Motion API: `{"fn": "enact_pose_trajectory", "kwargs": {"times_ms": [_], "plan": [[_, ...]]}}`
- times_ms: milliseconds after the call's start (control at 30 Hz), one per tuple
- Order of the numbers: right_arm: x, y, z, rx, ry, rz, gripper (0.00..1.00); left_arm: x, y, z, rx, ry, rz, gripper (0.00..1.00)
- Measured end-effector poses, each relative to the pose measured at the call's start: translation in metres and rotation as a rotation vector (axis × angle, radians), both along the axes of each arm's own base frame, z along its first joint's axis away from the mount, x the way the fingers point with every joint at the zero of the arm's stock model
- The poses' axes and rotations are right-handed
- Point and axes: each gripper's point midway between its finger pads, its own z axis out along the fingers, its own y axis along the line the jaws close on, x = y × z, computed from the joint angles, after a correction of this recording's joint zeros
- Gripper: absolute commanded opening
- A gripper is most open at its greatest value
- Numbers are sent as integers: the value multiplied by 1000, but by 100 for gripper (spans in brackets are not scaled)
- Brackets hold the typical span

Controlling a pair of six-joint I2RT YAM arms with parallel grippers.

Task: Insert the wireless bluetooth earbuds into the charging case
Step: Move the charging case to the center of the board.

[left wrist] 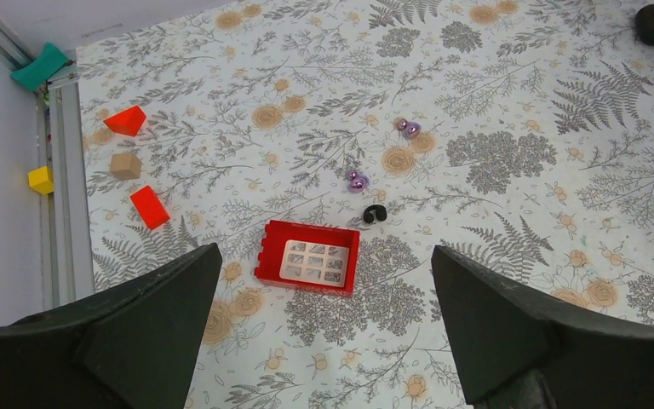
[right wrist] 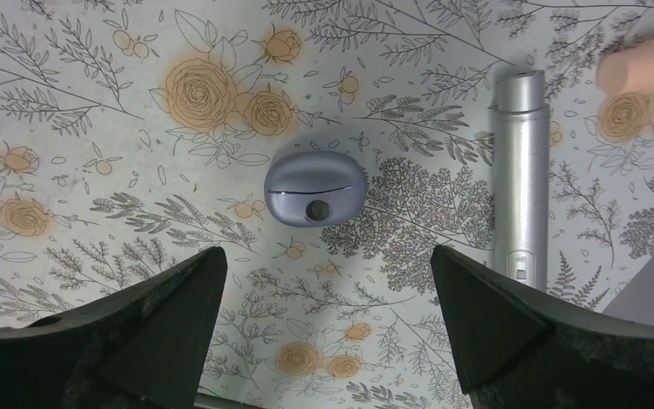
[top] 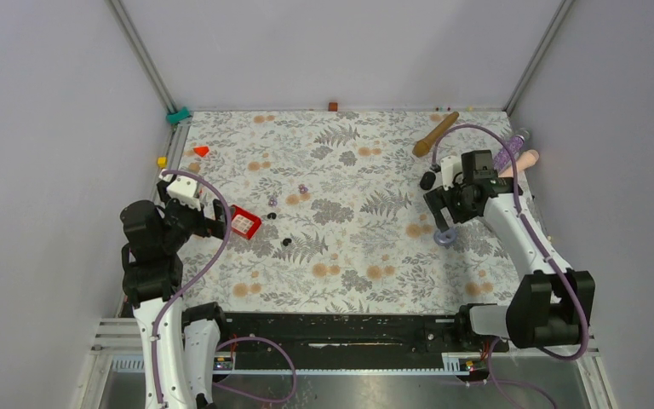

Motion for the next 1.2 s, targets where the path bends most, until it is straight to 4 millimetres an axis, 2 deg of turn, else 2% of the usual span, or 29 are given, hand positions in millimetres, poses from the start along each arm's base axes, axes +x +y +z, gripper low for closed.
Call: {"fn": "enact_pose_trajectory", "kwargs": {"times_ms": [167, 267, 400, 533, 567, 667, 733, 867, 967, 1200], "plan": [[2, -1, -21, -16, 78, 16, 99, 0, -1, -1, -2, 3, -4, 99], [13, -1, -27, -17, 110, 9, 99, 0, -1, -1, -3, 4, -6, 98], [50, 3, -19, -3, 90, -14, 99, 0, -1, -1, -3, 5, -6, 99], [99, 8, -5, 29, 44, -77, 99, 0, -1, -1, -4, 5, -5, 99], [110, 9, -5, 38, 42, -105, 96, 0, 0, -1, -4, 5, -3, 98], [137, 11, -14, 61, 60, -200, 92, 0, 0, -1, -4, 5, -1, 99], [152, 13, -30, 82, 89, -272, 90, 0, 0, -2, -4, 6, -1, 99], [156, 19, -67, 121, 187, -407, 88, 1, 1, -3, -5, 11, 2, 99], [154, 23, -84, 139, 235, -479, 88, 1, 2, -3, -5, 12, 5, 99], [167, 27, -81, 177, 236, -566, 83, 4, 3, -7, -12, 32, 4, 98]]}}
